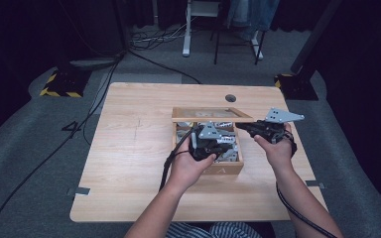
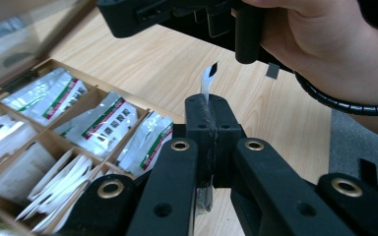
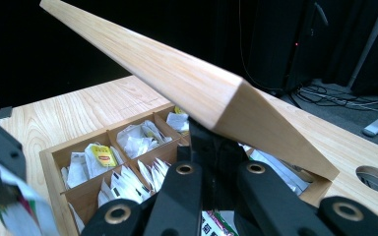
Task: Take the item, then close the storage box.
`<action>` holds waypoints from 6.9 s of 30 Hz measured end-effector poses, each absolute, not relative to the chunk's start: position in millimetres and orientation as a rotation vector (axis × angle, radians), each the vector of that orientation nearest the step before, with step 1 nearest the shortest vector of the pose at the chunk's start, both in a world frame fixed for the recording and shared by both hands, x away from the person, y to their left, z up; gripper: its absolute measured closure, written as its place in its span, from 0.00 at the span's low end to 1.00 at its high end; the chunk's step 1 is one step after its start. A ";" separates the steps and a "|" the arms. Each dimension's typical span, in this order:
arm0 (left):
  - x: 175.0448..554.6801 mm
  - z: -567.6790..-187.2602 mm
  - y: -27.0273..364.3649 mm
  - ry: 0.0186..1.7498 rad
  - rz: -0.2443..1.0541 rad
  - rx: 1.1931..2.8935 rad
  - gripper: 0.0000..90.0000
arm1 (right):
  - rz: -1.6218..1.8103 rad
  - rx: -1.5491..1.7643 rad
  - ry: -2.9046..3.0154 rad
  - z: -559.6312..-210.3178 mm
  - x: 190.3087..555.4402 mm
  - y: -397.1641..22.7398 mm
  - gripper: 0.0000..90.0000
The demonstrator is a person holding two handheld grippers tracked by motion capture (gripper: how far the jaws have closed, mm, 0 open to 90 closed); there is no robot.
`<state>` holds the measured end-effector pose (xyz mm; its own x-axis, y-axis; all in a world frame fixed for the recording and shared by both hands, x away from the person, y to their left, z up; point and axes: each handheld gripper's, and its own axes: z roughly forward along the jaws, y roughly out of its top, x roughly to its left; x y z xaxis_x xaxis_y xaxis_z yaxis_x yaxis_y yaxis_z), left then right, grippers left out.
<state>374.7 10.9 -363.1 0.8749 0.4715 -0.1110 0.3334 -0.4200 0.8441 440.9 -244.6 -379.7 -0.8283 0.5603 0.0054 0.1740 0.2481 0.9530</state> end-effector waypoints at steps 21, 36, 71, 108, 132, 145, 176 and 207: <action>360.4 -363.6 88.2 0.748 0.301 1.981 0.99 | 1.598 0.674 2.200 -381.2 441.0 -242.9 1.00; 355.3 -370.2 126.9 0.866 0.393 1.974 0.99 | 1.596 0.676 2.208 -382.3 441.2 -242.3 1.00; 388.9 -436.6 213.9 1.295 0.328 1.929 0.98 | 1.586 0.680 2.220 -384.2 442.2 -242.0 1.00; 364.5 -417.0 201.9 1.196 0.586 1.978 0.36 | 1.583 0.678 2.227 -384.0 442.3 -242.1 1.00; 324.9 -472.6 141.3 0.970 0.273 2.219 0.32 | 1.546 0.682 2.274 -381.2 432.7 -245.2 1.00; 330.5 -496.7 129.1 0.978 0.250 2.235 0.22 | 1.511 0.689 2.323 -379.6 425.7 -255.4 1.00; 330.4 -503.8 124.9 0.931 0.345 2.220 0.17 | 1.272 0.790 2.558 -370.8 406.5 -253.4 0.98; 330.4 -503.8 125.0 0.930 0.346 2.221 0.17 | 0.900 0.740 2.804 -391.5 407.6 -240.0 0.87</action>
